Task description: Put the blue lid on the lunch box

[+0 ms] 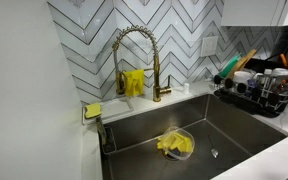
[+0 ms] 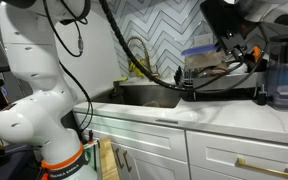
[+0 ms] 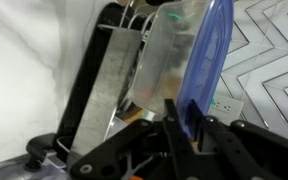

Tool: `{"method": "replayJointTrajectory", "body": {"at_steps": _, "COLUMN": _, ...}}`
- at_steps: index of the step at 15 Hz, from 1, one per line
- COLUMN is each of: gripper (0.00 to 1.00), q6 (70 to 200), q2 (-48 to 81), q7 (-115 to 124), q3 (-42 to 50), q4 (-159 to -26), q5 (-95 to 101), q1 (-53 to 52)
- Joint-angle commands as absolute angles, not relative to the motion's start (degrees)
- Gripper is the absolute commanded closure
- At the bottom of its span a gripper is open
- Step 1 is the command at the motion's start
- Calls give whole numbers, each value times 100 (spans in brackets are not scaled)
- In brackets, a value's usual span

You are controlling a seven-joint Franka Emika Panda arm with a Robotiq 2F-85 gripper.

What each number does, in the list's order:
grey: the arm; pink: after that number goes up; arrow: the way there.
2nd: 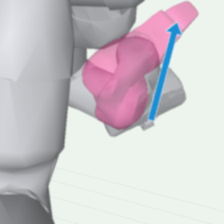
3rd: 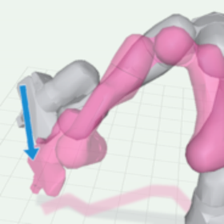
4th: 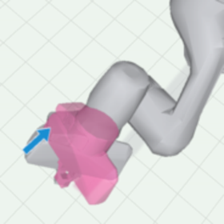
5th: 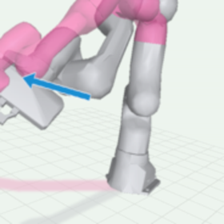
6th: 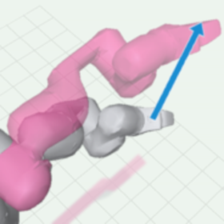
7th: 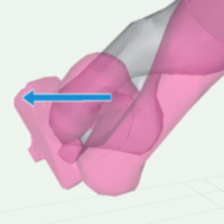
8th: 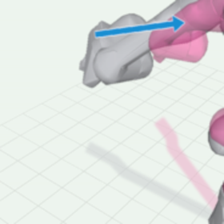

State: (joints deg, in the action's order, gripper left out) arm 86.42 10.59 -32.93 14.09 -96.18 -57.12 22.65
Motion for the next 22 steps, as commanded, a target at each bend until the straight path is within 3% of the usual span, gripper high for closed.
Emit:
{"method": "replayJointTrajectory", "body": {"at_steps": 1, "gripper": 84, "q6": 8745, "q2": 1075, "q7": -3269, "q3": 1446, "q4": -9591, "q5": -5843, "q1": 2150}}
{"method": "replayJointTrajectory", "body": {"at_steps": 6, "gripper": 84, "q6": 8845, "q2": 1086, "q7": -3258, "q3": 1420, "q4": -9595, "q5": -5920, "q1": 2090}}
{"method": "replayJointTrajectory", "body": {"at_steps": 7, "gripper": 96, "q6": 8844, "q2": 1086, "q7": -3259, "q3": 1421, "q4": -9595, "q5": -5922, "q1": 2093}}
{"method": "replayJointTrajectory", "body": {"at_steps": 22, "gripper": 96, "q6": 11945, "q2": 1270, "q7": -1817, "q3": 818, "q4": -9517, "q5": -6005, "q1": 1106}}
